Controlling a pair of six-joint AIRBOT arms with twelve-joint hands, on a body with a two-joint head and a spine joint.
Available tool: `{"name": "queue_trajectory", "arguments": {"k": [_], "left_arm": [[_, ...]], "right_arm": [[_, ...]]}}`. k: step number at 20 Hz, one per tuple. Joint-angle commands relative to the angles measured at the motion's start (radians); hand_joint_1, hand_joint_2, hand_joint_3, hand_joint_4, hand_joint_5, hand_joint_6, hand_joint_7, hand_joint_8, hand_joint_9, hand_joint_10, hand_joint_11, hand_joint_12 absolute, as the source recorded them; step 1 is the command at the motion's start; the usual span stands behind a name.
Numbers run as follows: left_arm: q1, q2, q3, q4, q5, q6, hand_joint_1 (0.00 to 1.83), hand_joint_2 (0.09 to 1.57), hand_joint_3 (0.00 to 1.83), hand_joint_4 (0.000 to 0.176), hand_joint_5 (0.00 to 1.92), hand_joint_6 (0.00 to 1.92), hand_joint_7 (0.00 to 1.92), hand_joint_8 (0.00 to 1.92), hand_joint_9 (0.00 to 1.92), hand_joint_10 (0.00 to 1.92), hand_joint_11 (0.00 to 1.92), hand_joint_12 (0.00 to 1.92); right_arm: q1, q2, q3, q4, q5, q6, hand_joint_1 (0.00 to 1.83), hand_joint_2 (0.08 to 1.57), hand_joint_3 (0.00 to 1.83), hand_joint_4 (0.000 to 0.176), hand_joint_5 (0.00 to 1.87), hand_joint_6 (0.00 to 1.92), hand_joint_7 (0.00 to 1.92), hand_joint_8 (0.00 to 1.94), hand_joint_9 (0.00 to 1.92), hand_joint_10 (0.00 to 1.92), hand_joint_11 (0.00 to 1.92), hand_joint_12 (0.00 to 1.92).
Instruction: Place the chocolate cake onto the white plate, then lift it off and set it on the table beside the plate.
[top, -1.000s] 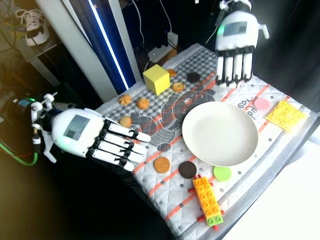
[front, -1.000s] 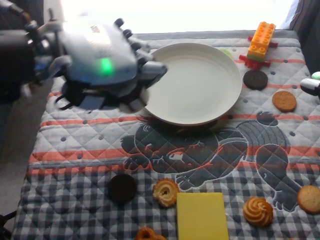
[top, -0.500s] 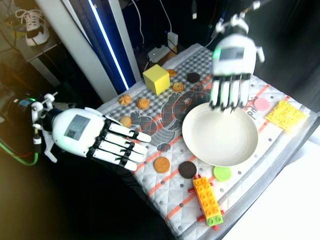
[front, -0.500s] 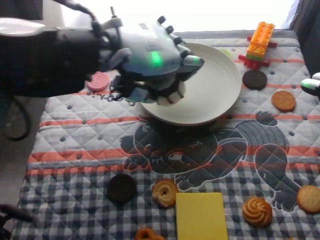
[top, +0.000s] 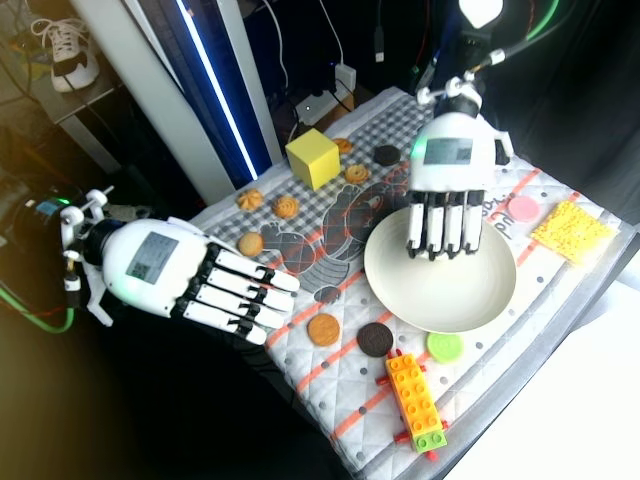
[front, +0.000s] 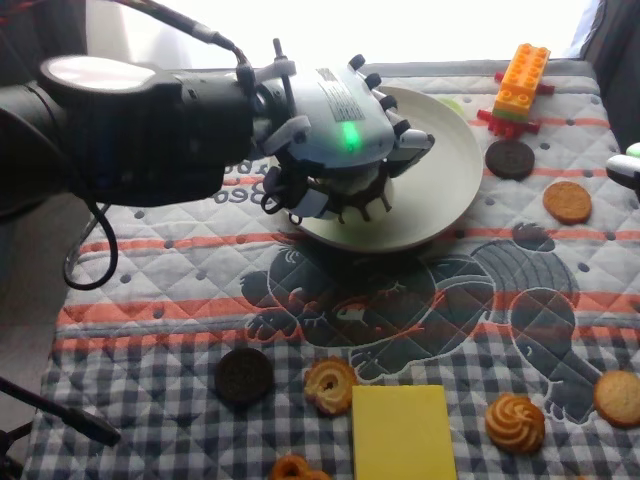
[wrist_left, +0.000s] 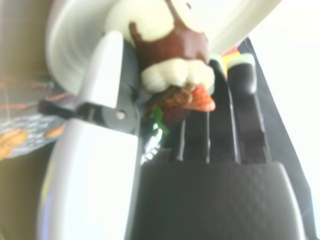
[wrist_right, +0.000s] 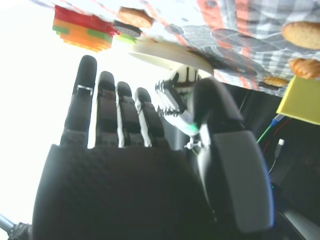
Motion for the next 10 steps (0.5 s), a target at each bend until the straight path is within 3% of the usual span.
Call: {"name": "queue_trajectory", "arguments": {"k": [1,3,5,6,7,8,10], "left_arm": [[-0.004,0.000,0.004,-0.018,-0.012,0.001,1.17,1.16,0.00,0.003,0.09,1.00,0.22,0.83,0.19,1.17,0.08,1.75],[-0.002,-0.006,0.007,-0.016,-0.010,0.001,0.99,1.12,0.00,0.038,0.02,0.69,0.22,0.38,0.17,0.85,0.04,1.64],[-0.003,-0.005,0.004,-0.016,-0.016,0.001,0.81,1.07,0.00,0.112,0.02,0.20,0.06,0.06,0.03,0.21,0.00,1.06],[-0.004,-0.002,0.003,-0.016,-0.018,0.001,0.78,1.06,0.00,0.127,0.02,0.10,0.03,0.02,0.02,0.08,0.00,0.83],[-0.004,0.004,-0.001,-0.016,-0.023,0.001,0.74,1.03,0.00,0.140,0.00,0.03,0.01,0.00,0.00,0.01,0.00,0.40],[-0.007,0.015,-0.007,-0.019,-0.031,0.001,0.73,0.98,0.00,0.169,0.00,0.00,0.00,0.00,0.00,0.00,0.00,0.08],[-0.018,0.054,-0.025,-0.069,-0.060,0.001,0.68,0.92,0.00,0.176,0.00,0.00,0.00,0.00,0.00,0.00,0.00,0.00]], "right_arm": [[-0.001,0.003,0.008,0.017,0.112,0.004,0.71,1.50,0.07,0.000,0.00,0.00,0.03,0.01,0.04,0.08,0.00,0.62],[-0.003,0.003,0.008,0.018,0.112,0.007,0.70,1.50,0.06,0.000,0.00,0.00,0.07,0.01,0.06,0.09,0.00,0.68],[-0.004,0.003,0.009,0.020,0.112,0.007,0.81,1.49,0.06,0.000,0.00,0.00,0.03,0.01,0.08,0.09,0.00,0.59],[-0.004,0.003,0.009,0.020,0.112,0.007,0.80,1.49,0.06,0.001,0.00,0.00,0.02,0.01,0.08,0.08,0.00,0.54],[-0.004,0.003,0.009,0.020,0.112,0.008,0.75,1.49,0.06,0.010,0.00,0.00,0.01,0.00,0.08,0.07,0.00,0.51],[-0.005,0.003,0.009,0.020,0.112,0.008,0.70,1.48,0.05,0.000,0.00,0.00,0.06,0.01,0.06,0.06,0.00,0.64],[-0.007,0.003,0.008,0.022,0.112,0.010,0.70,1.47,0.05,0.000,0.00,0.00,0.02,0.00,0.07,0.07,0.00,0.80]]}}
